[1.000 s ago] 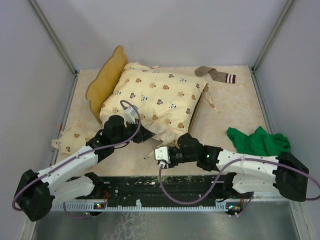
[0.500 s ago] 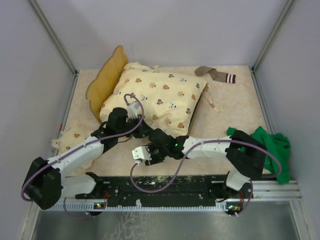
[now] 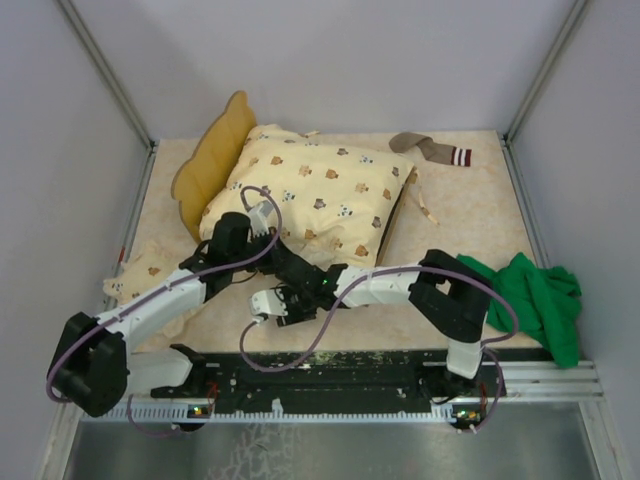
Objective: Set up the pet bed
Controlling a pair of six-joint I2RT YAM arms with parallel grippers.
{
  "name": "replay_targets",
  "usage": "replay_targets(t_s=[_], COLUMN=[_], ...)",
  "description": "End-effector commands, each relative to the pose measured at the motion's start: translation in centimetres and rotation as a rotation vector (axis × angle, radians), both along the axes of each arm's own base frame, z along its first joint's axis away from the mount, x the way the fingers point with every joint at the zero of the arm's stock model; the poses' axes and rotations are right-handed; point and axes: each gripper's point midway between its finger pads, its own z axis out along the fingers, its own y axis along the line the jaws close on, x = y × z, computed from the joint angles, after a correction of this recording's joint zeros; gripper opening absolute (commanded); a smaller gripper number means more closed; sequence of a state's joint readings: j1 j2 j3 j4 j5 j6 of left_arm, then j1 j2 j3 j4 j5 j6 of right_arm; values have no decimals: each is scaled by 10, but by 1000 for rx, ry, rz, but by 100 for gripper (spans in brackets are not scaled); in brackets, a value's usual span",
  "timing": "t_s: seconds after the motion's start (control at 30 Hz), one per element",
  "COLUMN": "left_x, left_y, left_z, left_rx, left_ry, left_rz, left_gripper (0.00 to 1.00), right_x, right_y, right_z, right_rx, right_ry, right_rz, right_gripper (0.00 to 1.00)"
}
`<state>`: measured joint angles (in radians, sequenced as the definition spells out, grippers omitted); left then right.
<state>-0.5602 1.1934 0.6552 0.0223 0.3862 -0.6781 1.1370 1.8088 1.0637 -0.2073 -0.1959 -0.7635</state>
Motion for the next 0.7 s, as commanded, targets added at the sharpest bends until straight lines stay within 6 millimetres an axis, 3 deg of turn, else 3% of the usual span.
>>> replay_targets(t_s=[0.0, 0.2, 0.37, 0.5, 0.67], left_x=[1, 2, 2, 0, -5], left_y=[-10, -10, -10, -9, -6], left_z=[20, 20, 20, 21, 19], left_rx=[-46, -42, -47, -47, -38], left_ry=[-31, -24, -15, -19, -19], left_rz=[-31, -29, -30, -32, -33], left_gripper=[0, 0, 0, 0, 0], right_x=[-10, -22, -40, -44, -48], right_y=[-2, -14, -25, -26, -24], right_z=[-18, -27, -36, -35, -19], right_rx=[-117, -220, -317, -308, -209], right_ry=[55, 75, 71, 75, 55], right_rz=[34, 94, 171, 173, 140], right_gripper=[44, 35, 20, 0, 0])
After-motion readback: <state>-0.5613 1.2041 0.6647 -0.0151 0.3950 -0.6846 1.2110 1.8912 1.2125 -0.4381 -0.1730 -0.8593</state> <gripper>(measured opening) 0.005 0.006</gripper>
